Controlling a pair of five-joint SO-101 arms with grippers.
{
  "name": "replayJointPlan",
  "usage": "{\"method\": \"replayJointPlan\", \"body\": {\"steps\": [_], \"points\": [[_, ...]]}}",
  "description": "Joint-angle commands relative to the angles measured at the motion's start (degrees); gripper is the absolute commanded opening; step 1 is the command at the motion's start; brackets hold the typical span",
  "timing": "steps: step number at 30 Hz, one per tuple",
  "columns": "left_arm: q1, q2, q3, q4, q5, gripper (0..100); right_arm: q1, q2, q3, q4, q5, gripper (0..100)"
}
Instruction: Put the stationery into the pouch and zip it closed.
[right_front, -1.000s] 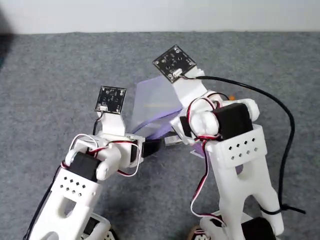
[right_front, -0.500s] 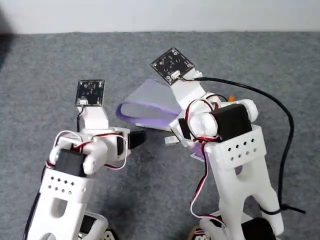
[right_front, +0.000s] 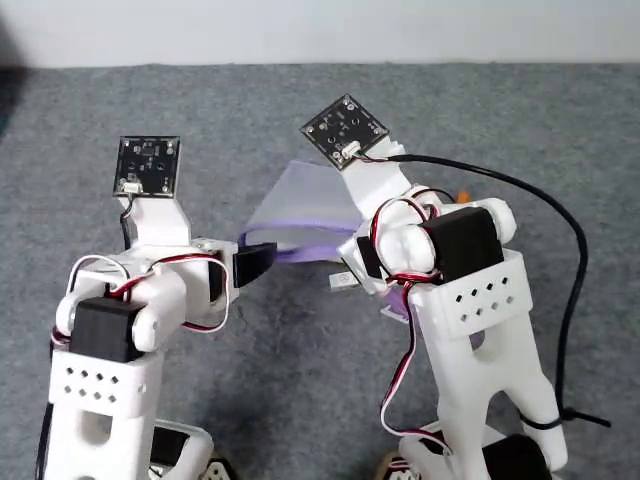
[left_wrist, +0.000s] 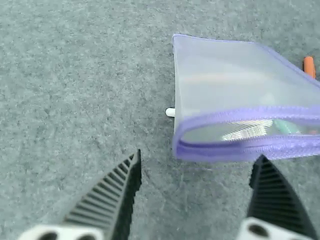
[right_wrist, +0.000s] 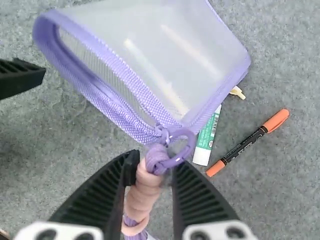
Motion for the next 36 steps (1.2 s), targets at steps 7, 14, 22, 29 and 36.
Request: {"method": "replayJointPlan", "body": {"steps": [7, 14, 22, 29, 36], "points": [[-0.7, 0.4, 7.8, -12.0, -0.6, 33, -0.6, -4.7, -3.0, 1.2, -0.8, 0.9], [-4.4, 0.4, 10.3, -18.7, -0.6, 33, -0.5, -6.5, -2.8, 2.7, -0.5, 0.9], [1.1, 0.5, 17.3, -23.6, -0.3, 33, -0.6, -8.1, -2.8, 2.8, -0.7, 0.9], [1.2, 0.5, 20.3, -30.3, -0.4, 24, -0.6, -10.3, -2.6, 2.9, -0.5, 0.9], [1.3, 0.1, 20.1, -32.4, -1.0, 4, -0.4, -11.6, -2.6, 3.0, -0.5, 0.9]]}}
